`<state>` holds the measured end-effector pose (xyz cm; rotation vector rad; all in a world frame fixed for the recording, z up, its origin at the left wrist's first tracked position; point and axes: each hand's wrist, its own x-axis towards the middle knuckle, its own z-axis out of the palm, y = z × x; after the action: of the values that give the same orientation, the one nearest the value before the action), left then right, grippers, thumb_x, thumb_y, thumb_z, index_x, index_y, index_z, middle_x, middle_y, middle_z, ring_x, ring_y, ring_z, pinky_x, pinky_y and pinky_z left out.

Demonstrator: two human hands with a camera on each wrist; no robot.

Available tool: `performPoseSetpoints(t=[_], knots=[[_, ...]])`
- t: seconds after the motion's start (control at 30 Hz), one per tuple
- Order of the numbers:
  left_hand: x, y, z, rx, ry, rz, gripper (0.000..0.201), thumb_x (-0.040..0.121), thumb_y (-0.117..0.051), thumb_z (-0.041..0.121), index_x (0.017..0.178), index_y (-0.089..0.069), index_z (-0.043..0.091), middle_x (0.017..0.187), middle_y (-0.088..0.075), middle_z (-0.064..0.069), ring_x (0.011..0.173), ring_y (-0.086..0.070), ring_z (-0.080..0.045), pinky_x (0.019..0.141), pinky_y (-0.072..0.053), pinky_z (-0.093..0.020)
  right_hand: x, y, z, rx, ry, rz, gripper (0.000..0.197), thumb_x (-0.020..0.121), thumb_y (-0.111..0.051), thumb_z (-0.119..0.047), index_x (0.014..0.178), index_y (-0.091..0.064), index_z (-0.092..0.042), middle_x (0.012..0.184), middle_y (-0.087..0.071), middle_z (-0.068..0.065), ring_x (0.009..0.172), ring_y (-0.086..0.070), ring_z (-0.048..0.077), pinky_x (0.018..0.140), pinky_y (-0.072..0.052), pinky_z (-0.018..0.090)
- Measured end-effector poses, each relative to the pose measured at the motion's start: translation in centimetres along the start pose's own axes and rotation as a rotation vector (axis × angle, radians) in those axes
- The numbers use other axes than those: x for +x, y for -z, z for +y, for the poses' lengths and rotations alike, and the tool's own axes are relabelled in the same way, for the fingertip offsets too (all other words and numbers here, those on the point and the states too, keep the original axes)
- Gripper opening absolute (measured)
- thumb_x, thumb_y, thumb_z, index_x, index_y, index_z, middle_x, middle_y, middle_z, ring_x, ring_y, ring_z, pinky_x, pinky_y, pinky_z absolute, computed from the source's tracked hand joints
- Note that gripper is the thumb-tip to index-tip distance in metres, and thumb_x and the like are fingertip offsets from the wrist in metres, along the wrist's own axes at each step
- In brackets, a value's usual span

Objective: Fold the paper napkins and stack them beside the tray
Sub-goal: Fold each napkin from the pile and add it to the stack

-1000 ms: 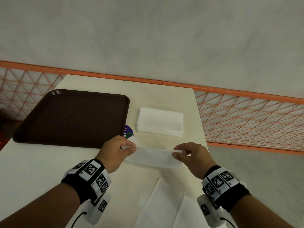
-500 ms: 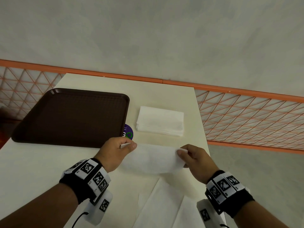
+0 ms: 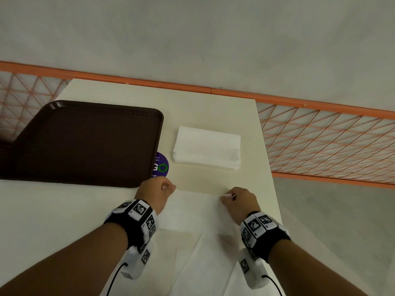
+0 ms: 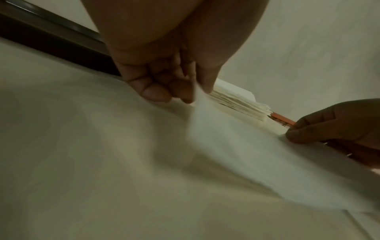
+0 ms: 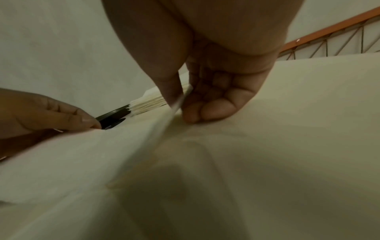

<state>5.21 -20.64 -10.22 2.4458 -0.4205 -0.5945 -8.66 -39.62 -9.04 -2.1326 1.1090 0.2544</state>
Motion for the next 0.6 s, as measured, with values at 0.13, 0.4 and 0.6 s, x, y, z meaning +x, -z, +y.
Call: performPoseSetpoints(t=[0.13,0.4,0.6], knots=[[-0.3,-0.1,0.3,0.184,-0.123,0.074,0.042,0.094,-0.054,0.036,0.130,-0.053,0.014,0.132,-0.051,-0.005,0.119,-0.049,-0.024,0.100,-0.041,-0.036,-0.1,-0.2,-0.7,-0.217,0.153,0.077,0.043,0.095,-0.051,-0.034,0.135,-0.046,-0.020,0.137,-0.047,0.003,0.123,-0.047,0.025,0.100,-0.044,0.036],[-3.9,-3.6,0.6,0.627,-0.464,-0.292,0.081,0.083,0.014,0.051,0.153,-0.005,0.016,0.162,0.003,-0.001,0.149,0.003,-0.018,0.119,-0.002,-0.036,-3.1,-4.3,-0.5,-0.636,0.520,-0.265,0.061,0.098,-0.001,-0.038,0.154,0.005,-0.015,0.162,0.013,0.003,0.149,0.011,0.022,0.117,0.007,0.037],[-3.0,-3.1,-1.7,0.781,-0.407,-0.350,0.096,0.067,0.027,0.059,0.151,0.012,0.015,0.156,0.024,-0.001,0.147,0.015,-0.019,0.114,0.009,-0.036,-1.8,-3.0,2.5,-0.710,0.490,-0.187,0.089,0.072,0.021,-0.051,0.154,0.007,-0.018,0.152,0.027,-0.005,0.149,0.014,0.022,0.115,0.009,0.038]])
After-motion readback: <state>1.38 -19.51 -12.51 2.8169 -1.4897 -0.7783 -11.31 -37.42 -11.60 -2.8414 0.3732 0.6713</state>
